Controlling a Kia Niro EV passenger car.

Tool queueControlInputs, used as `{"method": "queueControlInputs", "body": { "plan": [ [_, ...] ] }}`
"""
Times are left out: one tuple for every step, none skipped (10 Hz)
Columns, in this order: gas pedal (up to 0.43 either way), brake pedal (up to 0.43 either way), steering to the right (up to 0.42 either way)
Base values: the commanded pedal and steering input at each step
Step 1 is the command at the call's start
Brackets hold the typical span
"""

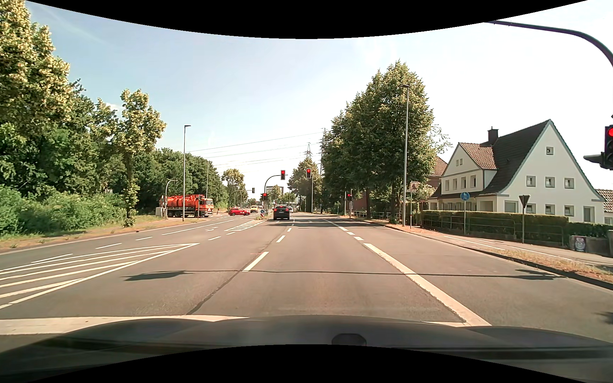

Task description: Follow the waypoints while adhering to traffic rules and regulations

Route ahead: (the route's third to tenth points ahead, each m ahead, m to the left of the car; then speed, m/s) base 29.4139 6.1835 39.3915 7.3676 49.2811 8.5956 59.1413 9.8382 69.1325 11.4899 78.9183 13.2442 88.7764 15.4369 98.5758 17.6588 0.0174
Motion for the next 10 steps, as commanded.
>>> {"method": "queueControlInputs", "body": {
  "plan": [
    [0.000,0.262,0.006],
    [0.000,0.262,0.006],
    [0.000,0.262,0.007],
    [0.000,0.268,0.007],
    [0.000,0.262,0.007],
    [0.000,0.268,0.006],
    [0.000,0.268,0.007],
    [0.000,0.268,0.006],
    [0.000,0.268,0.006],
    [0.000,0.268,0.007]
  ]
}}
